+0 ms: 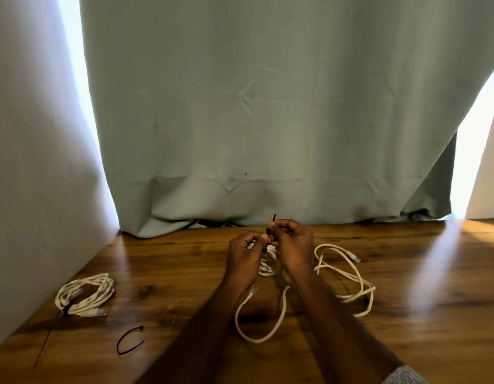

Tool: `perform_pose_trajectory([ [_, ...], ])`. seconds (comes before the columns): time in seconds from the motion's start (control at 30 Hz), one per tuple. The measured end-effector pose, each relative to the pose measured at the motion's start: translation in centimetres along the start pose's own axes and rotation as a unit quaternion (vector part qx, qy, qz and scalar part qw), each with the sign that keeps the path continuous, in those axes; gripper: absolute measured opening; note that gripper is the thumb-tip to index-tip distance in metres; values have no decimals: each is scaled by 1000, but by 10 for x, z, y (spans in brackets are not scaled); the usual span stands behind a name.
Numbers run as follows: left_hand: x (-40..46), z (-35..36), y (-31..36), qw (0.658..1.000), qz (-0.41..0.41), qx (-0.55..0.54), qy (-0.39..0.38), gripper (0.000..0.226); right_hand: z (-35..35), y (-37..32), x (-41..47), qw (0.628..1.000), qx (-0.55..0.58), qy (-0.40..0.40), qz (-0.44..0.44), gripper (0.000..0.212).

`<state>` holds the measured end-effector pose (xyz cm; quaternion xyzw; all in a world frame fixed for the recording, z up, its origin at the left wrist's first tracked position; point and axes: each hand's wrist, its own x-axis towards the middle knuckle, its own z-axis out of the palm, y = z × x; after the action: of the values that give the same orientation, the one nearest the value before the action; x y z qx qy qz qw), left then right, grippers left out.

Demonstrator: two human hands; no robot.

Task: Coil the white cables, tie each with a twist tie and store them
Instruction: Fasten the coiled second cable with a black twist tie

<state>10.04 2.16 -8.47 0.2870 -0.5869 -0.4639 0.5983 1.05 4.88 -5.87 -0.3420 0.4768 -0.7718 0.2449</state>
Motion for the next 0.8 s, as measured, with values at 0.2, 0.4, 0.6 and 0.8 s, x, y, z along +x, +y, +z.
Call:
perform_pose_trajectory([
  [0.2, 1, -5, 0, 1000, -9, 6, 2, 22, -8, -1, 4, 997, -53, -32, -37, 14],
  [0.4, 3, -3, -1, 1000, 8, -6, -20, 25, -9, -4, 3, 994, -76, -26, -72, 21],
  [0.6, 2, -1, 3, 1000, 15, -11, -22, 24, -6, -2, 0, 987, -94, -50, -122, 15],
  [0.8, 5, -3, 1, 999, 11, -23, -23, 26, -5, -2, 1, 987, -88, -54, -125, 17],
])
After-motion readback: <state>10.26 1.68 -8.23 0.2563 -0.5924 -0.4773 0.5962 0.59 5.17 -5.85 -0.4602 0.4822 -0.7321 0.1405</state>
